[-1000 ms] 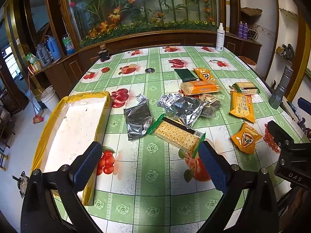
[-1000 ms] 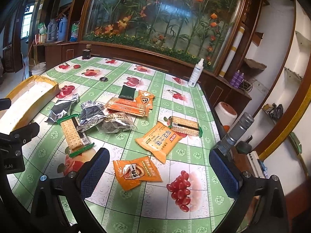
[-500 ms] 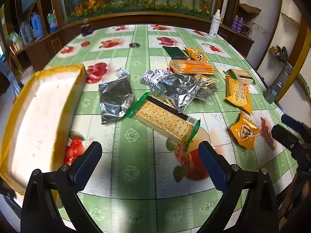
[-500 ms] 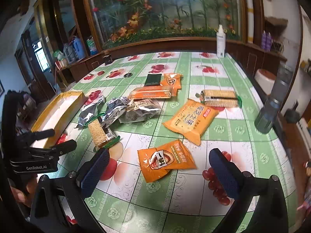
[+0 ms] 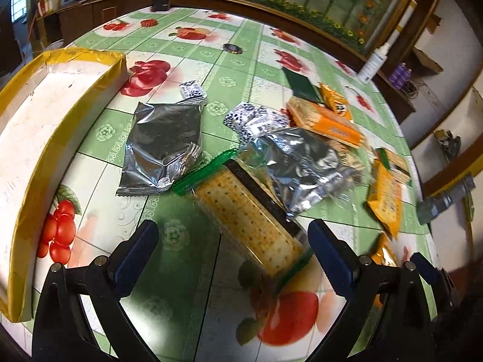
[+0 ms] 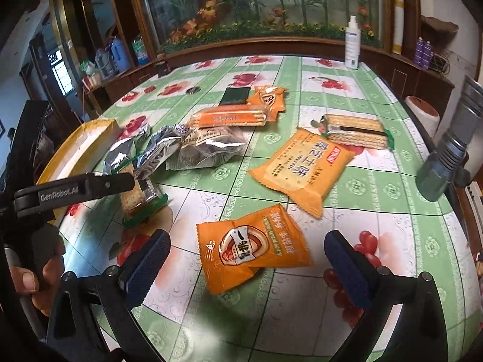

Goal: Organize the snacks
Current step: 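Grasp the green cracker pack with the left tool while the right tool grasps the orange bag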

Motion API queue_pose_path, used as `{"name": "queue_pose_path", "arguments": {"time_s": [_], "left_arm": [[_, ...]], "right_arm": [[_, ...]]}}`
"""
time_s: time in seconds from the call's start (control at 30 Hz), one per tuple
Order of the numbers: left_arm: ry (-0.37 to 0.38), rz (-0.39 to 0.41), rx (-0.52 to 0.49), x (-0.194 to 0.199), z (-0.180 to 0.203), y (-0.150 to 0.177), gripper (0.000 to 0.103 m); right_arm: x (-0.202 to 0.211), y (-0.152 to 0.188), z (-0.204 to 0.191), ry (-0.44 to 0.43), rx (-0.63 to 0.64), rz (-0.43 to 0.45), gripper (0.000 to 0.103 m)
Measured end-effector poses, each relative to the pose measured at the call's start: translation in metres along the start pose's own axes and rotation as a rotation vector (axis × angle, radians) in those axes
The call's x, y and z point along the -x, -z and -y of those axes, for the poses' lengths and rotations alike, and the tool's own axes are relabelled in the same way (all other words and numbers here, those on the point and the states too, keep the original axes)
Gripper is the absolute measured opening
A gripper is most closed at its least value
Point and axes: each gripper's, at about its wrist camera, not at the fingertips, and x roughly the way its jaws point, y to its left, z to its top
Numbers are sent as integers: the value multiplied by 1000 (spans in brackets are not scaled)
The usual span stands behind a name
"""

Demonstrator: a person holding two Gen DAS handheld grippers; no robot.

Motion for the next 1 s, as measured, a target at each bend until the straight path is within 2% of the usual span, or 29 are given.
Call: {"name": "queue_pose_path", "arguments": {"time_s": [0.03, 0.1, 0.2, 0.23, 0.3, 0.37, 0.47, 0.53, 0.6, 0.7, 0.8, 0.9, 1.0], "left_arm": [[-24, -12, 9, -6, 0, -1, 100], [-66, 15, -34, -11, 8, -2, 102], [-55, 15, -66, -13, 9, -4, 103], [-40, 6, -81, -12, 7, -4, 103], [-12, -6, -115, -10, 2, -3, 101], [21, -15, -158, -5, -2, -1, 96], [72, -37, -207, 5, -14, 5, 86], [91, -64, -232, 10, -19, 9, 84], [80, -81, -239, 13, -20, 10, 83], [43, -55, -244, 13, -10, 9, 83], [52, -68, -220, 4, 3, 6, 84], [-11, -68, -243, -5, 14, 9, 85], [-11, -45, -270, -1, 13, 14, 80]], "right_arm": [[-4, -1, -2, -2, 7, -8, 103], [-11, -2, -4, 1, 17, -21, 103], [-24, -2, -7, 8, 37, -49, 101], [-27, -2, -8, 13, 44, -59, 100], [-32, 0, -7, 10, 52, -74, 91], [-33, 3, -4, 12, 53, -79, 84], [-29, 4, 1, -3, 51, -73, 82], [-27, 5, 5, -19, 43, -76, 82], [-25, 6, 7, -27, 37, -79, 84], [-25, 6, 9, -25, 19, -84, 85], [-30, 5, 5, -1, 29, -90, 89], [-32, 5, 0, 8, 44, -85, 89], [-33, 6, -4, 32, 72, -82, 85]]}}
